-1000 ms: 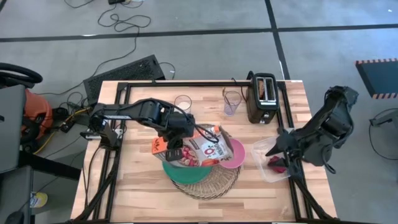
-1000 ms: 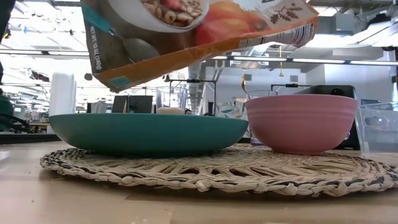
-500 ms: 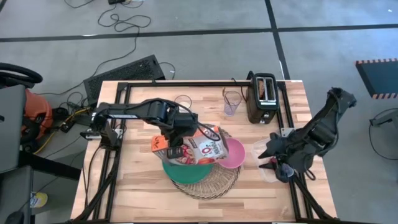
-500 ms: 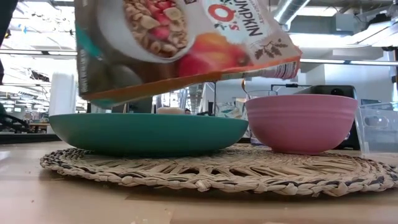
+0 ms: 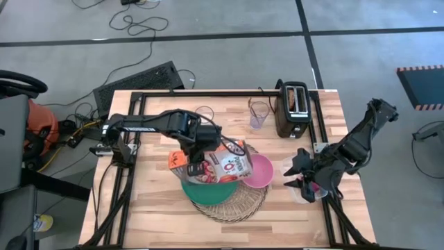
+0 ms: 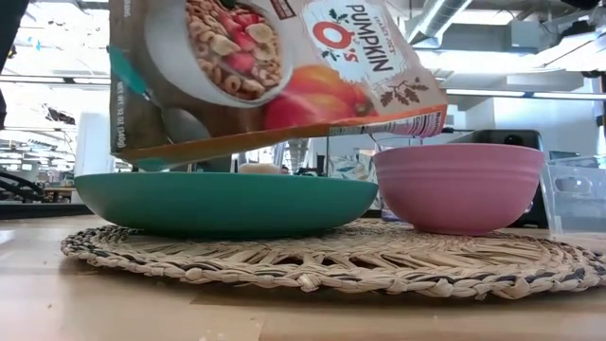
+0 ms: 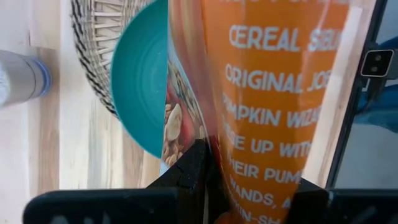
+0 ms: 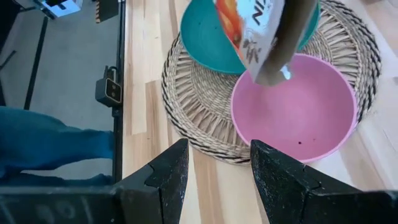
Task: Arrange a breakfast setting
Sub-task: Pour the cereals from the box into the pink bowl
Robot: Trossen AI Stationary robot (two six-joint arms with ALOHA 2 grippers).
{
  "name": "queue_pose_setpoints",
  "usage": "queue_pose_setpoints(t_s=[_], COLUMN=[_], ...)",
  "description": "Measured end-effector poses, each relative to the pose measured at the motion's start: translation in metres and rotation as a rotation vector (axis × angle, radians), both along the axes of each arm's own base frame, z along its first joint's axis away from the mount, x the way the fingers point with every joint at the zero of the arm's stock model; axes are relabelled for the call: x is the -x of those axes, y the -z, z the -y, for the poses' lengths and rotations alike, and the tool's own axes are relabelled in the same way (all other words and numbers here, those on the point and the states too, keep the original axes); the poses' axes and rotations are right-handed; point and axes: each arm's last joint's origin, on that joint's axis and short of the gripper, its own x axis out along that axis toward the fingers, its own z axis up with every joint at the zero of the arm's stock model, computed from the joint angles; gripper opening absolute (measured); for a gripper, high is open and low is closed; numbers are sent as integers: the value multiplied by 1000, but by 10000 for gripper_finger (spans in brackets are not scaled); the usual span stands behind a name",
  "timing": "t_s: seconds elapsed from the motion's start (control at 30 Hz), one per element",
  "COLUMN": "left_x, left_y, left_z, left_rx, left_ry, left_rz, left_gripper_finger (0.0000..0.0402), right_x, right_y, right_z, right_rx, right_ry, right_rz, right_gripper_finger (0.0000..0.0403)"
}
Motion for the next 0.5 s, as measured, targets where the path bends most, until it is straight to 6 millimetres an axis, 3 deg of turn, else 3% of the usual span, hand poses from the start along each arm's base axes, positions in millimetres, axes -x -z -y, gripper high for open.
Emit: queue_pose_setpoints(t_s=[0.2,0.5], left_x=[1,22], left_y=[-6,-60], left_z=[0,4], left_rx=[16,46], left_ry=[1,-21], left_rz=[22,227], left_gripper_finger=[49,49], right_x=[-1,-6], right_y=[0,-5], right_z=[2,1], right_rx=[2,17], right_ry=[7,12], right_rz=[0,71], right_gripper_finger=[198,198])
